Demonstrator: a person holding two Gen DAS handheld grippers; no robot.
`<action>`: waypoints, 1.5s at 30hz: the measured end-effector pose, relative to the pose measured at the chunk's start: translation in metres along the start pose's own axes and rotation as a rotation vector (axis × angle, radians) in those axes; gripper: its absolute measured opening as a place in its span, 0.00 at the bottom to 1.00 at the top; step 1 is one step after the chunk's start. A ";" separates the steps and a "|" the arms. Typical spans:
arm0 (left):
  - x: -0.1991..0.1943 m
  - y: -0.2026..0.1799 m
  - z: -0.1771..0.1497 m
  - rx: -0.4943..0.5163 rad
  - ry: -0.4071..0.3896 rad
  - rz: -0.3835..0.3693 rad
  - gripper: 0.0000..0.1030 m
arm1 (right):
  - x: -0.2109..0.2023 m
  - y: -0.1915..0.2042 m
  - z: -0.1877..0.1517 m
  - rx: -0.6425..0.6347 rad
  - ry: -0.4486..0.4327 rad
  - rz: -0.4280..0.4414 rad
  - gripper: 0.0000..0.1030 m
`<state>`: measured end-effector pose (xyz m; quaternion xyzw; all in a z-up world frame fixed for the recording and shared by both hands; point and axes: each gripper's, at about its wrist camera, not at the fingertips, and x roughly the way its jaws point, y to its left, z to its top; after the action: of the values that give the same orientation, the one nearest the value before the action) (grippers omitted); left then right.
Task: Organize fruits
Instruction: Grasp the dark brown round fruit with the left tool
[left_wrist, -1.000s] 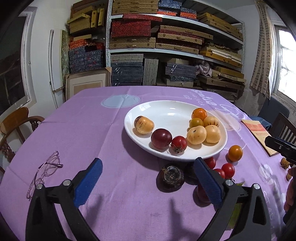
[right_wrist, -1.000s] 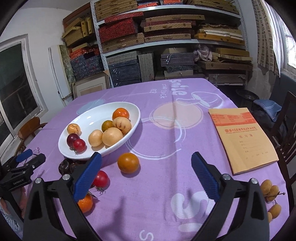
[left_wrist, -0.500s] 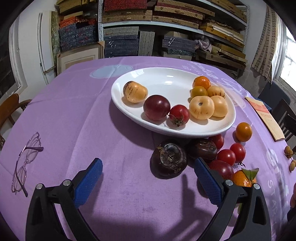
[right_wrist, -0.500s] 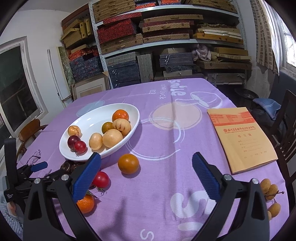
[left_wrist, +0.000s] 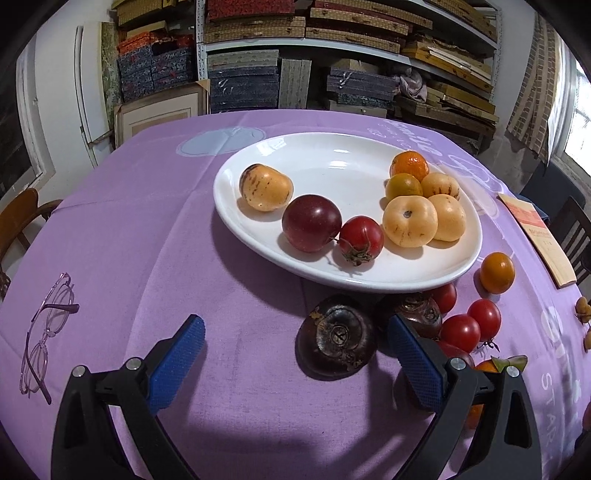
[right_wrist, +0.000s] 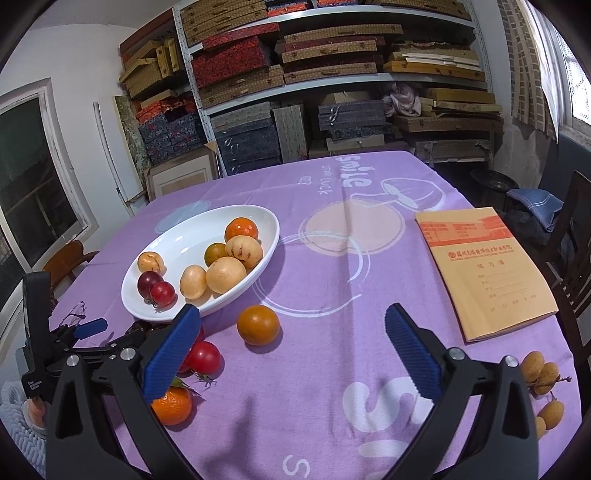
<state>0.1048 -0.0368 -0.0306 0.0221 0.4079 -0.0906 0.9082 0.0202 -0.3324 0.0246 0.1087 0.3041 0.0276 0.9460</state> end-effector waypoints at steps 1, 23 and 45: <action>0.001 0.001 0.000 -0.005 0.011 0.008 0.96 | 0.000 0.000 0.000 0.001 0.001 0.000 0.96; 0.010 0.002 0.000 0.016 0.060 -0.053 0.73 | 0.004 -0.008 -0.002 0.017 0.010 -0.003 0.96; -0.024 0.043 -0.019 -0.048 0.028 -0.033 0.44 | 0.017 0.011 -0.010 -0.075 0.085 0.051 0.96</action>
<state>0.0832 0.0107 -0.0265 -0.0051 0.4231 -0.0954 0.9011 0.0285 -0.3179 0.0095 0.0793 0.3399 0.0678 0.9346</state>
